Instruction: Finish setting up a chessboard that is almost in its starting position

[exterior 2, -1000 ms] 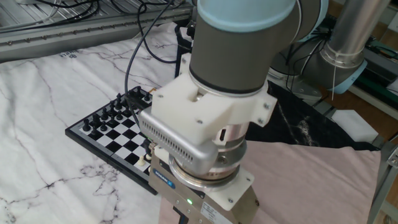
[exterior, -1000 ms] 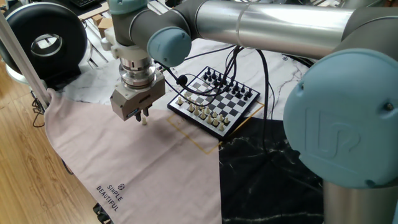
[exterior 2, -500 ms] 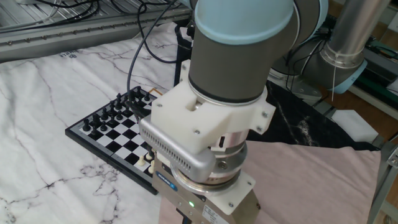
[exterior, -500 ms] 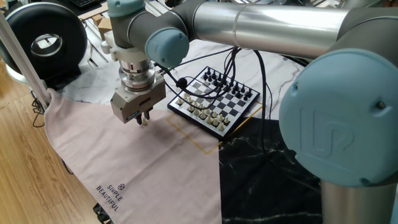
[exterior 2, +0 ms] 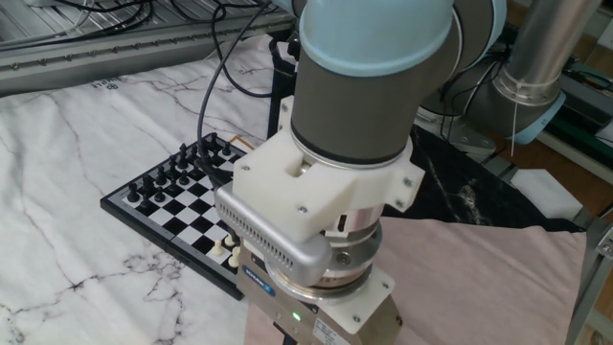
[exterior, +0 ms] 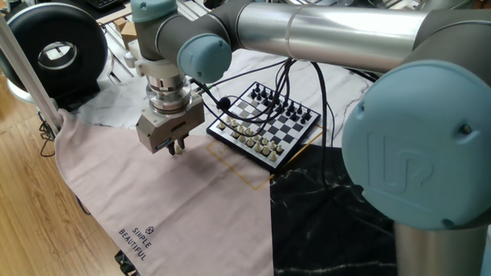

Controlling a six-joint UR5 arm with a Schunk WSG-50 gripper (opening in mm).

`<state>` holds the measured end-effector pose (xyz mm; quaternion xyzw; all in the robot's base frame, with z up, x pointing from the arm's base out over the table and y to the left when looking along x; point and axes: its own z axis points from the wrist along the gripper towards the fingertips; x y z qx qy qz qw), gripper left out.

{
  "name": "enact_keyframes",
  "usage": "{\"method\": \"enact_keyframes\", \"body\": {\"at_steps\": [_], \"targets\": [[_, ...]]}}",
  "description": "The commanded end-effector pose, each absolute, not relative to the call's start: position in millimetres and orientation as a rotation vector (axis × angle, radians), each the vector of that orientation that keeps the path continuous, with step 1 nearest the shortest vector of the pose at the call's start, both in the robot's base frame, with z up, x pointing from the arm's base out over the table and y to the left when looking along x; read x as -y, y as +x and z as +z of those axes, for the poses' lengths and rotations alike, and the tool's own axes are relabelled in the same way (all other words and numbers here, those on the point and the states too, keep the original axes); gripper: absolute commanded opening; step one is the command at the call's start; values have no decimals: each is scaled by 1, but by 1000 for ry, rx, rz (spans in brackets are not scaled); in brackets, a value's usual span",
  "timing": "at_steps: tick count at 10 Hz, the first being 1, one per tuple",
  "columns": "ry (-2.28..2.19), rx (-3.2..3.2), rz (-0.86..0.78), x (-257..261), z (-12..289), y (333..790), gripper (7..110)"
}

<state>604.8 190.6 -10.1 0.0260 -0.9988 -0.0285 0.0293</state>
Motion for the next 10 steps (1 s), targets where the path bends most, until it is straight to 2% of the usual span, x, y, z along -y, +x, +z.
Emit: {"method": "enact_keyframes", "body": {"at_steps": [1,8,9,10], "targets": [[58,3086,-100,-192,-9,607,22],[22,3082,-78,-189,-9,607,22],[14,3075,-63,-186,-9,605,7],[7,3072,-56,-185,-9,604,7]]}}
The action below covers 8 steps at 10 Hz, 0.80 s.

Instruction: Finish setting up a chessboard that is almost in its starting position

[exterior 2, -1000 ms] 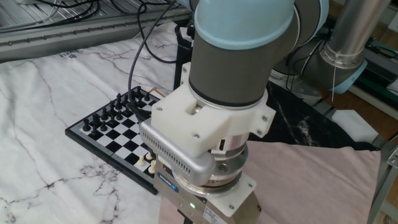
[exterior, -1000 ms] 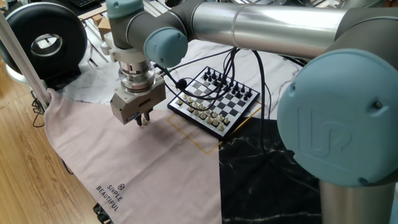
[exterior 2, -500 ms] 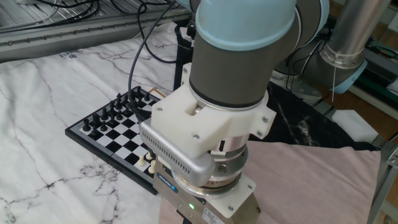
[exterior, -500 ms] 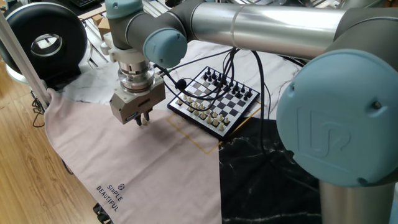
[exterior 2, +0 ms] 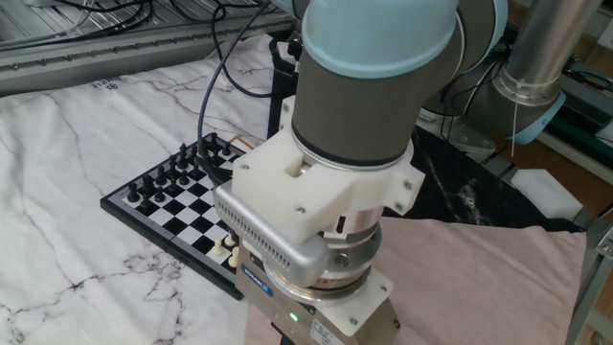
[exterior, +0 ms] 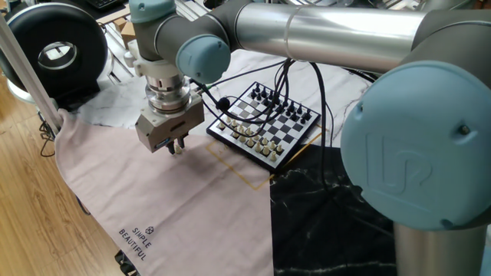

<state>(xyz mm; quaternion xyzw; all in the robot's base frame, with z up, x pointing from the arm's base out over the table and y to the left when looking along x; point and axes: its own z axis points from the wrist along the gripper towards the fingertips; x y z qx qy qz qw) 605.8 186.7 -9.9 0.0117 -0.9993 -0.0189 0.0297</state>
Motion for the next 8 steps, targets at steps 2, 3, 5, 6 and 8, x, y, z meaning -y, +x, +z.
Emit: {"method": "enact_keyframes", "body": {"at_steps": [2,3,5,6,8], "targets": [[-3,3070,-53,-185,-9,604,7],[-10,3070,-53,-185,-9,604,7],[-14,3070,-53,-185,-8,604,7],[-17,3072,-53,-186,-8,605,7],[-17,3071,-57,-185,-1,608,7]]}}
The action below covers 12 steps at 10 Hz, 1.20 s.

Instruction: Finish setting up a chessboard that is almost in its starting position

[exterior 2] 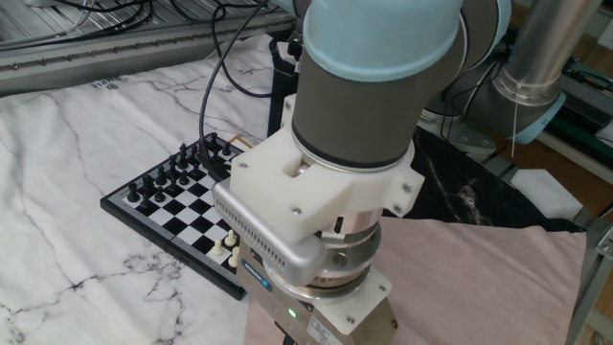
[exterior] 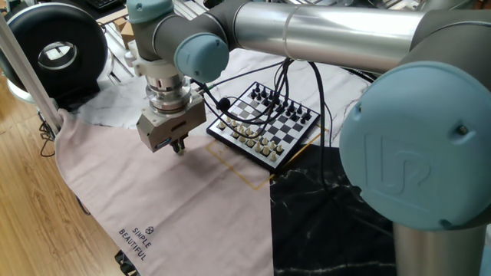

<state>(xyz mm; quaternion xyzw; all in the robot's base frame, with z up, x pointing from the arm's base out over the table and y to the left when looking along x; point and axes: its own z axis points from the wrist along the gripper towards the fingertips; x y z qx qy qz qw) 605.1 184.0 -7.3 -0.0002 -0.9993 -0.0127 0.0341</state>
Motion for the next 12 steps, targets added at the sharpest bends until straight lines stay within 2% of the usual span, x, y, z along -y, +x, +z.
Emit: {"method": "enact_keyframes", "body": {"at_steps": [1,7,12], "targets": [[-21,3070,-60,-183,6,610,7],[27,3077,-28,-153,39,624,7],[122,3064,-1,-111,53,605,7]]}}
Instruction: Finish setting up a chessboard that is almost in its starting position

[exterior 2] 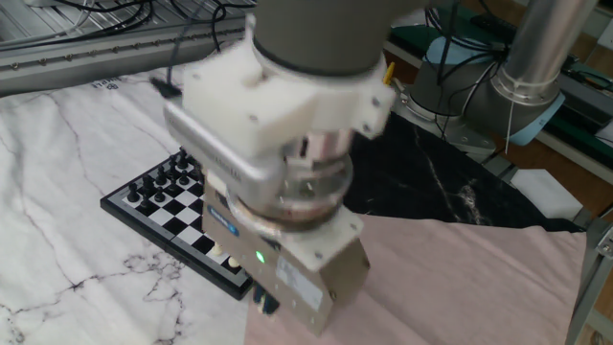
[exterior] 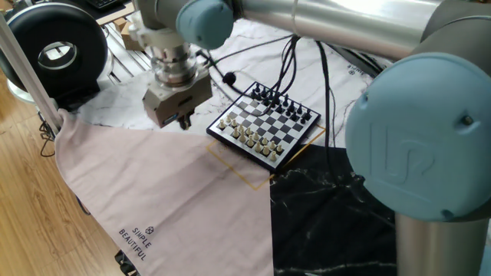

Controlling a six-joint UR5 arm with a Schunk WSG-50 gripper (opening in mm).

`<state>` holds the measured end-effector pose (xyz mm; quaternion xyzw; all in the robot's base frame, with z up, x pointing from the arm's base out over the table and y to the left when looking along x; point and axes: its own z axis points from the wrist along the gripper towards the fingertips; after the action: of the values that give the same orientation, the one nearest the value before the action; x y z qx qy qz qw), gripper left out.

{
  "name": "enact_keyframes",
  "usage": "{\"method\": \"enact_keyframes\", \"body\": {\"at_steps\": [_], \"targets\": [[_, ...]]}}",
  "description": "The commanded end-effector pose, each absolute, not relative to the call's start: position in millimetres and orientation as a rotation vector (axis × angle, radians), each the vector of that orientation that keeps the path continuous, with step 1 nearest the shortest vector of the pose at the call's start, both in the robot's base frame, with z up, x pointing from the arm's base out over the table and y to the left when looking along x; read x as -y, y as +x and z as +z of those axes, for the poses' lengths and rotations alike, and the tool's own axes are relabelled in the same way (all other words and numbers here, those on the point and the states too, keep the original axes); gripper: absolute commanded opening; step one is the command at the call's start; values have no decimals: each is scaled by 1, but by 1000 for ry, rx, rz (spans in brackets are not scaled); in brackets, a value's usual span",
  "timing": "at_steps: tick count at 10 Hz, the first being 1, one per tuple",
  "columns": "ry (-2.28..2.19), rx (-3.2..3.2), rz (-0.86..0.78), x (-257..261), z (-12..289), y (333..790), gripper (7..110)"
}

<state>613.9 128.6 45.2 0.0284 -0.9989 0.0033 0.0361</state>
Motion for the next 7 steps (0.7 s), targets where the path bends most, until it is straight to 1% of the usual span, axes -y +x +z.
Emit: {"method": "enact_keyframes", "body": {"at_steps": [1,2,4,7], "targets": [[134,3064,1,-105,51,600,7],[150,3061,7,-99,47,594,7],[165,3005,36,-88,49,579,7],[162,3021,-4,-94,49,583,7]]}}
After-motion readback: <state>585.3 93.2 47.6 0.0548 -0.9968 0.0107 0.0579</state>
